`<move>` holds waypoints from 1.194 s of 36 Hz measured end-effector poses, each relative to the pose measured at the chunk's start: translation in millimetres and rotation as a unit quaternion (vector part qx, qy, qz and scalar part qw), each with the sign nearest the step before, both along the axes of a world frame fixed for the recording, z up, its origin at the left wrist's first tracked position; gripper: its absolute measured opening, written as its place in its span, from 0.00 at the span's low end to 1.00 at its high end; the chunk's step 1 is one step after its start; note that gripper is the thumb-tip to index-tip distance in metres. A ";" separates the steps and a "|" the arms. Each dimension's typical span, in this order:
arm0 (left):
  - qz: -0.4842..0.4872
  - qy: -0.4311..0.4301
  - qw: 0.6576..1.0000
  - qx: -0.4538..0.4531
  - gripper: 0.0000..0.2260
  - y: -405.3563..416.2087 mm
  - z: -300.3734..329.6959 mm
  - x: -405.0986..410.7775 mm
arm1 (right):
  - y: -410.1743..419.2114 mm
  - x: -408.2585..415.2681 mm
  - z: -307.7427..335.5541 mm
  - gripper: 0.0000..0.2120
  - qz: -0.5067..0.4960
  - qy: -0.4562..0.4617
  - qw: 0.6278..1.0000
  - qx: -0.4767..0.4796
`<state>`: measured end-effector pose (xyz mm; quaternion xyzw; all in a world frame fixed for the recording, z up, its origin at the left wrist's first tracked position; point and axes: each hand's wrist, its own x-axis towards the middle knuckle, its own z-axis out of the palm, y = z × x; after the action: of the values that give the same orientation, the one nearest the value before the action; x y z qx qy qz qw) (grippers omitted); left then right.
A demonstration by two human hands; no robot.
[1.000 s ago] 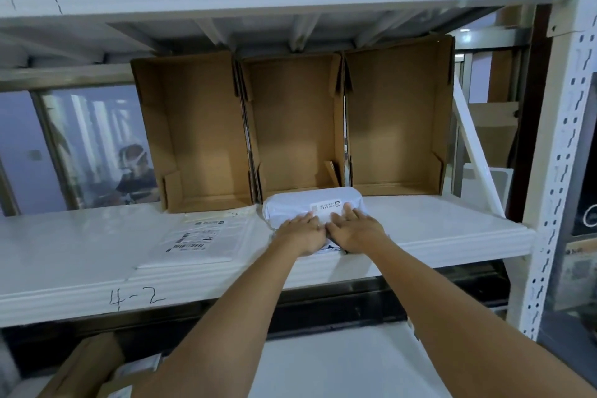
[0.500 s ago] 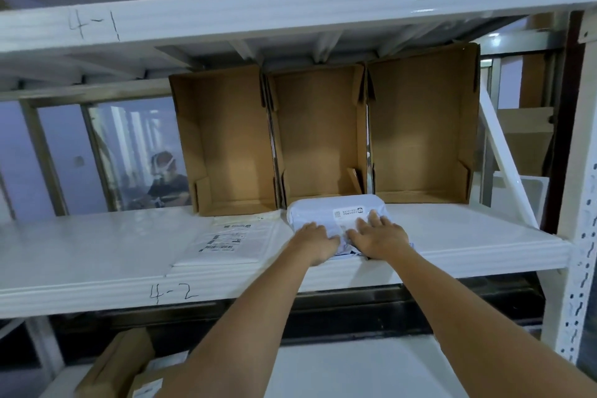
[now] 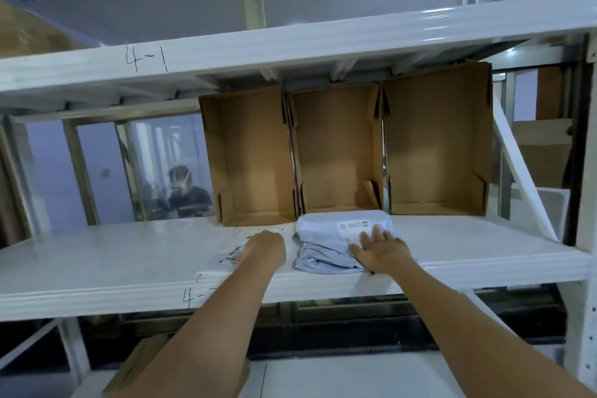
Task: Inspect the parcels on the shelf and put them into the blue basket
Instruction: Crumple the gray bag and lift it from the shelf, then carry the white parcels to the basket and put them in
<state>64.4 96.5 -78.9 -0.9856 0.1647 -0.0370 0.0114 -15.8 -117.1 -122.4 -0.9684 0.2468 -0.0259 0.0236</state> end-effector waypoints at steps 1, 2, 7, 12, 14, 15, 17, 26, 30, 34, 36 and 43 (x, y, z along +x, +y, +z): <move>0.016 -0.015 1.000 -0.009 0.16 -0.3 1.4 -0.5 | 3.7 -0.5 0.1 0.34 0.000 0.002 1.000 0.003; 0.034 -0.037 0.998 -0.023 0.16 0.5 2.1 0.7 | 8.0 0.8 -0.8 0.35 -0.001 0.005 1.000 0.008; 0.055 -0.129 0.980 -0.141 0.15 -10.3 15.7 -10.0 | 22.0 1.9 0.4 0.35 -0.006 -0.009 1.000 0.026; -0.019 -0.072 0.983 -0.168 0.14 -54.6 26.6 -54.2 | 31.1 3.0 2.3 0.32 -0.017 -0.039 0.995 0.091; -0.051 -0.048 0.989 -0.129 0.15 -71.6 21.4 -70.9 | 26.9 3.5 8.2 0.26 -0.036 -0.062 0.981 0.178; -0.062 -0.045 0.990 -0.114 0.16 -77.1 20.3 -77.3 | 19.0 6.9 9.4 0.22 -0.054 -0.092 0.958 0.266; -0.080 -0.038 0.987 -0.132 0.17 -84.7 20.3 -84.9 | -3.8 19.3 7.0 0.15 -0.079 -0.216 0.887 0.401; -0.042 -0.008 0.941 -0.336 0.11 -62.0 33.0 -44.5 | -17.5 -12.0 30.6 0.32 -0.149 -0.315 0.791 0.503; 0.024 0.022 0.980 -0.196 0.21 -33.2 15.8 -9.4 | -10.8 -5.6 35.1 0.33 -0.122 -0.273 0.836 0.460; -0.030 0.109 0.985 -0.132 0.32 -23.5 2.7 3.0 | -13.8 5.1 33.3 0.32 -0.124 -0.264 0.837 0.463; -0.059 0.191 0.962 -0.185 0.36 -24.5 5.9 4.8 | -15.2 8.3 32.5 0.31 -0.117 -0.270 0.831 0.472; -0.027 0.354 0.838 -0.414 0.10 -18.7 13.7 10.4 | -24.8 17.1 28.5 0.38 -0.114 -0.290 0.810 0.496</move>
<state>74.8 77.8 -65.2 -0.8394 0.1535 0.2492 -0.4581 1.3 -141.9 -93.9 -0.7373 0.3164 -0.1821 0.5684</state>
